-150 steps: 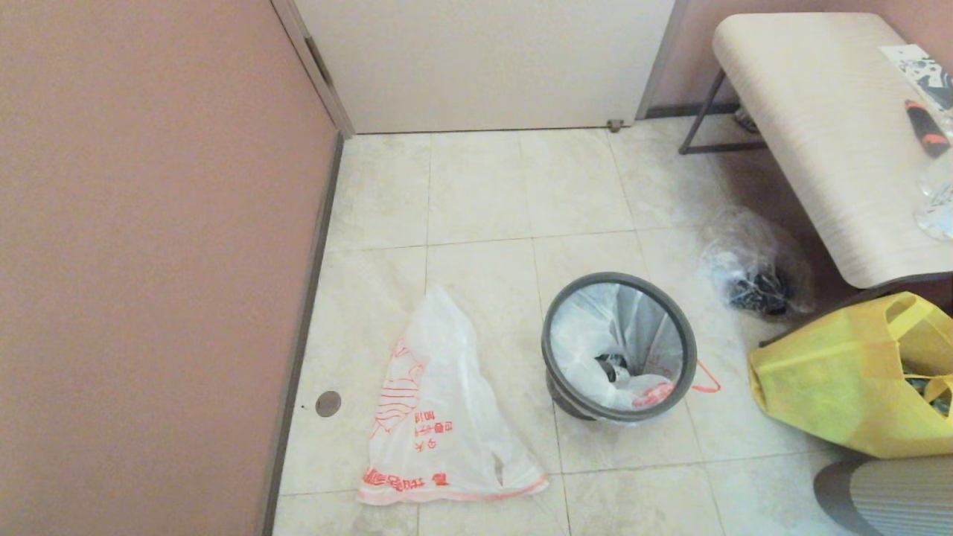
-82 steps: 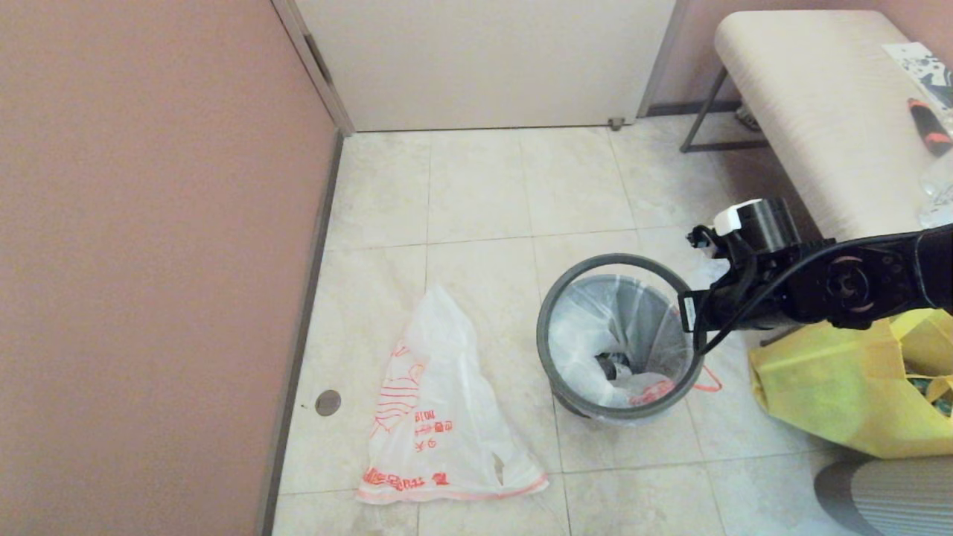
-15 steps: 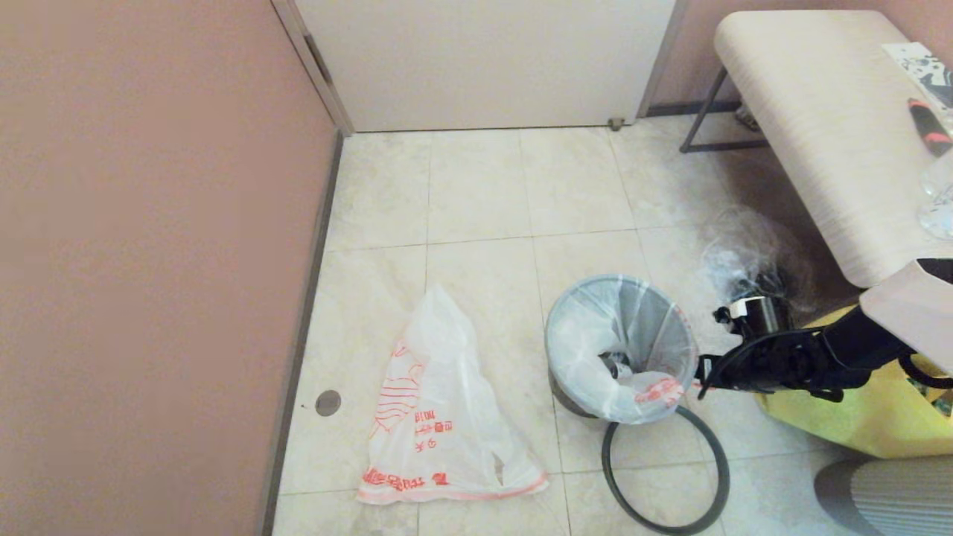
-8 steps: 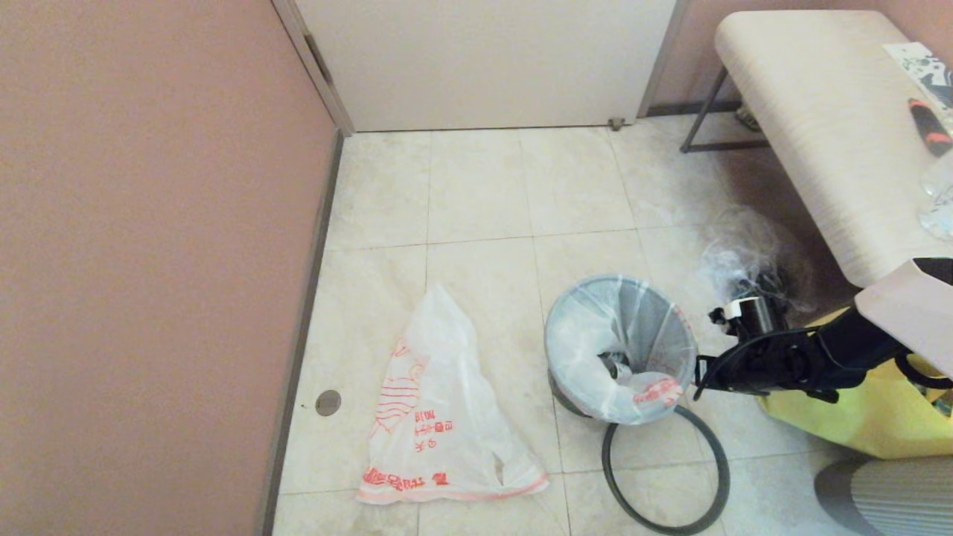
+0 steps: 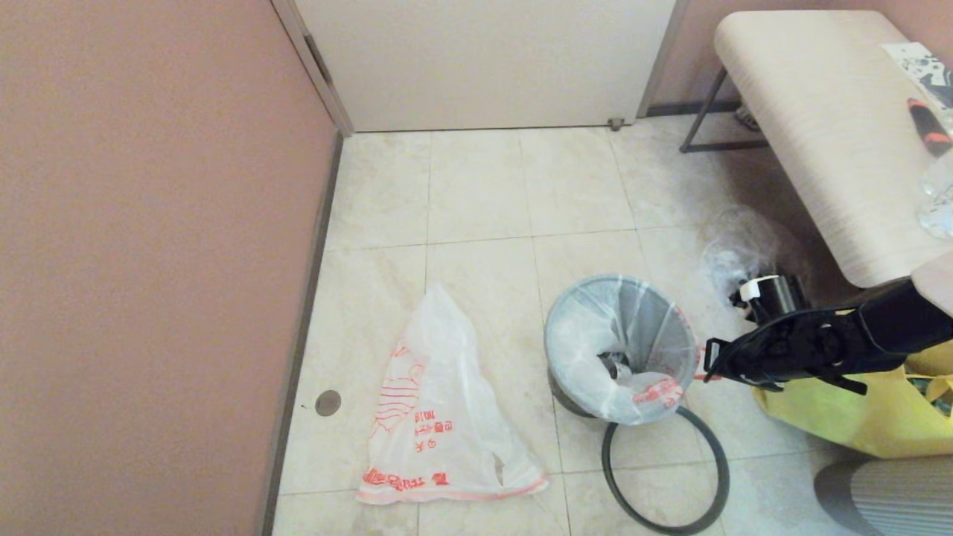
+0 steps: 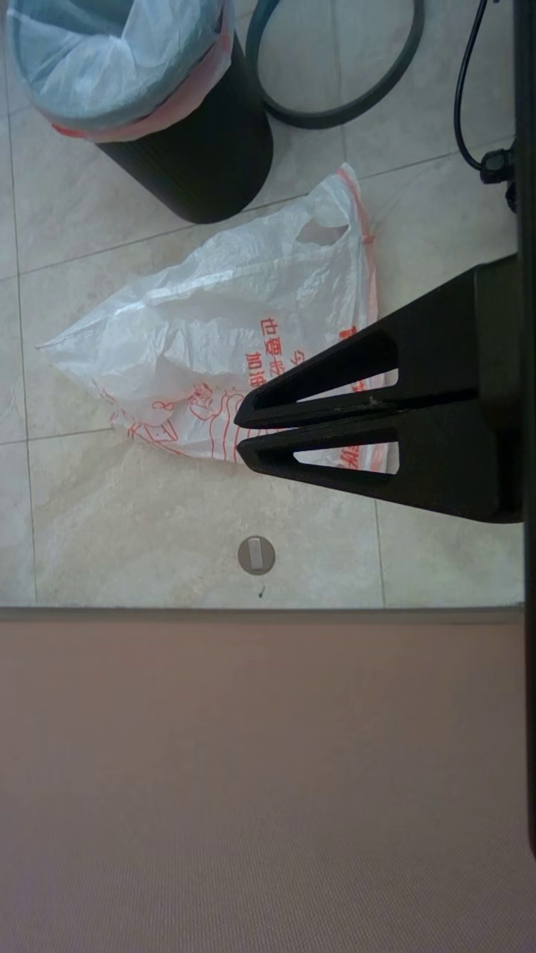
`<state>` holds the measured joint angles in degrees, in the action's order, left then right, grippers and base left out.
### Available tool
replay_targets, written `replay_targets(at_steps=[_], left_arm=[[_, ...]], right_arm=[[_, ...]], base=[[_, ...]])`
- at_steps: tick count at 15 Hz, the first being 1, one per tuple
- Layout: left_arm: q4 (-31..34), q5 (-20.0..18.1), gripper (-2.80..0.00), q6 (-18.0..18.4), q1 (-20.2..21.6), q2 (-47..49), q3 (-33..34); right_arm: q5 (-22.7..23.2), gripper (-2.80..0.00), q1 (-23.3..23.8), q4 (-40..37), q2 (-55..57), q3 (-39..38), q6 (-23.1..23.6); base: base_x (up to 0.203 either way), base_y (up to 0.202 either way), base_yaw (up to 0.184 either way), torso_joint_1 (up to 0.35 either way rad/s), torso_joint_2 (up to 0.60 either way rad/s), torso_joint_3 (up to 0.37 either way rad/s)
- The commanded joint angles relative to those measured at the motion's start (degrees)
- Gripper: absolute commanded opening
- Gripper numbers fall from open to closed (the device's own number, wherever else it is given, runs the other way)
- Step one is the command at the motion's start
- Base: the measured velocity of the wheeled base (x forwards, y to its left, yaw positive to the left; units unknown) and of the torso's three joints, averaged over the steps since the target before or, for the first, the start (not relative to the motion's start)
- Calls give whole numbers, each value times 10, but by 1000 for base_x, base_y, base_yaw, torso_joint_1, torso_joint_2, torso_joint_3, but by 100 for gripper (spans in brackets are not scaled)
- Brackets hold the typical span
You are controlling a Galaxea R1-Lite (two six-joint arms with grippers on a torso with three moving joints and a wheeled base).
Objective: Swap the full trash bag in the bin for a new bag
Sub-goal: Place the trash bag on the floor
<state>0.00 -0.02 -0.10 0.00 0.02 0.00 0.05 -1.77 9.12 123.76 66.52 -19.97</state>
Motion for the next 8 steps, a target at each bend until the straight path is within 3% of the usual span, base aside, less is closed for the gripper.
replay_targets(at_steps=[1, 8], left_arm=[[0, 0, -280, 0, 0, 0, 0], [0, 0, -280, 0, 0, 0, 0]], right_arm=[[0, -280, -10, 0, -39, -16, -8], [-3, -280, -55, -1, -94, -48, -30]], base=[[0, 0, 0, 0, 0, 0], [0, 0, 0, 0, 0, 0]])
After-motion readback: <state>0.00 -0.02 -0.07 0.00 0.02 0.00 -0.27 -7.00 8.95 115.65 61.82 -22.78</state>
